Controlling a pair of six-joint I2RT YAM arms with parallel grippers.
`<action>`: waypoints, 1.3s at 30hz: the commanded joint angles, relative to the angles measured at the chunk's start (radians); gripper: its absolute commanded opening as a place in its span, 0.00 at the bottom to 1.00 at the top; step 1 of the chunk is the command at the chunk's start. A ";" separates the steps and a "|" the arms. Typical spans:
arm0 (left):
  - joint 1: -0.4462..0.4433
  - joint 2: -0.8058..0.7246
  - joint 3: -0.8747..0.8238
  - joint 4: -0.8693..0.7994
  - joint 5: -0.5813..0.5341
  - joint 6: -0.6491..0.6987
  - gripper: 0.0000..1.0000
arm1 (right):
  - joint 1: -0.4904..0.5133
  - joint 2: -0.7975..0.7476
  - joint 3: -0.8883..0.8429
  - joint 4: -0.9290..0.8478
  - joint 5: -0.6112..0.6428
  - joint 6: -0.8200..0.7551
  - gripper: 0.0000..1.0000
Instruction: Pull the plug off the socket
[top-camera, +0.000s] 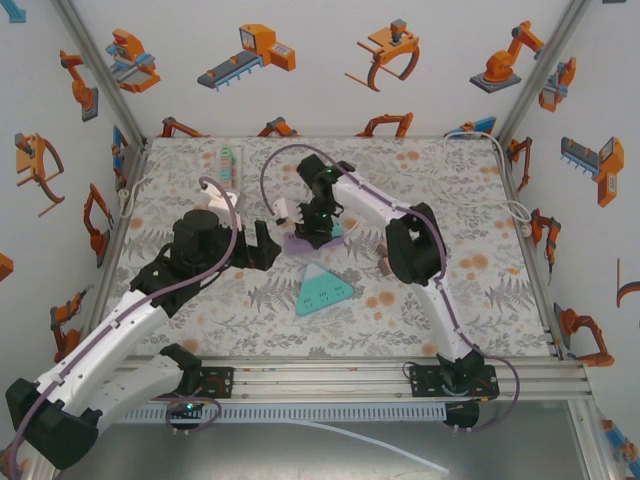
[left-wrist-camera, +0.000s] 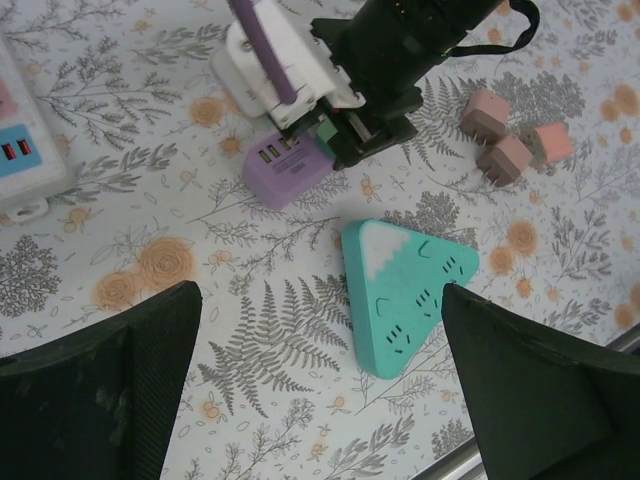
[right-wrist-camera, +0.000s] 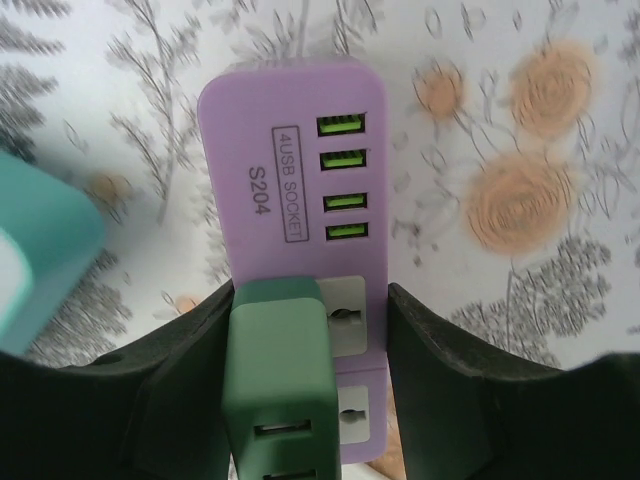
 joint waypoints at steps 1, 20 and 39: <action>0.004 -0.009 -0.029 0.030 0.034 -0.030 0.97 | 0.016 -0.093 -0.040 0.002 0.044 0.097 0.42; 0.007 0.031 -0.081 -0.009 -0.133 -0.184 0.98 | -0.015 -0.370 -0.269 0.196 -0.133 0.147 0.77; 0.141 0.467 0.024 0.235 0.102 -0.362 0.80 | -0.302 -0.582 -0.710 0.460 -0.568 -0.056 0.70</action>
